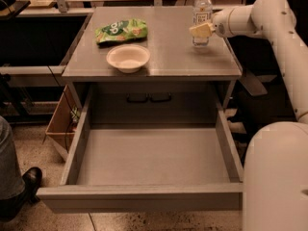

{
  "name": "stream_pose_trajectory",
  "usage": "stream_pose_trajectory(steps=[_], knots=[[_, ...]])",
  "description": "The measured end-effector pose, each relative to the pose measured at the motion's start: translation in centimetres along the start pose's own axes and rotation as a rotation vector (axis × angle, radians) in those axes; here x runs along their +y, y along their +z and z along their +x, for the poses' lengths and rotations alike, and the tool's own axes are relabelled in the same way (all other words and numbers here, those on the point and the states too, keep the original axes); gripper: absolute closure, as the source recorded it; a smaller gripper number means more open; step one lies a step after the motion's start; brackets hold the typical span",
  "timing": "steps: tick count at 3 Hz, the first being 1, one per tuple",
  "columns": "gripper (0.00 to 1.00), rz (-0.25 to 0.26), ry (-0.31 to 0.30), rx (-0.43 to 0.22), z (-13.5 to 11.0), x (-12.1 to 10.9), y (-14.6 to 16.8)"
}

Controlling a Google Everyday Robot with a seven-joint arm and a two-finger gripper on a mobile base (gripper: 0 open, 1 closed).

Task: Place blue plastic bottle into top drawer

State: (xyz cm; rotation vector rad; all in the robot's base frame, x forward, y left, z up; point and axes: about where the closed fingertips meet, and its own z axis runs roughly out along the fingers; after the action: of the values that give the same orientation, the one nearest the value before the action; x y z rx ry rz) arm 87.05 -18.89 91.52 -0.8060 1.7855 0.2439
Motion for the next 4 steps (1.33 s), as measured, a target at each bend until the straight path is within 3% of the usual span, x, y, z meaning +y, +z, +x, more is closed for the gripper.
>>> stream_pose_trajectory(steps=[1, 2, 3, 4], knots=[[1.0, -0.068, -0.016, -0.015, -0.9, 2.6, -2.4], [1.0, -0.153, -0.01, -0.014, -0.9, 6.3, -4.8], [1.0, -0.219, 0.029, 0.02, 1.0, 10.1, -6.7], [1.0, -0.224, 0.029, 0.019, 1.0, 10.4, -6.8]])
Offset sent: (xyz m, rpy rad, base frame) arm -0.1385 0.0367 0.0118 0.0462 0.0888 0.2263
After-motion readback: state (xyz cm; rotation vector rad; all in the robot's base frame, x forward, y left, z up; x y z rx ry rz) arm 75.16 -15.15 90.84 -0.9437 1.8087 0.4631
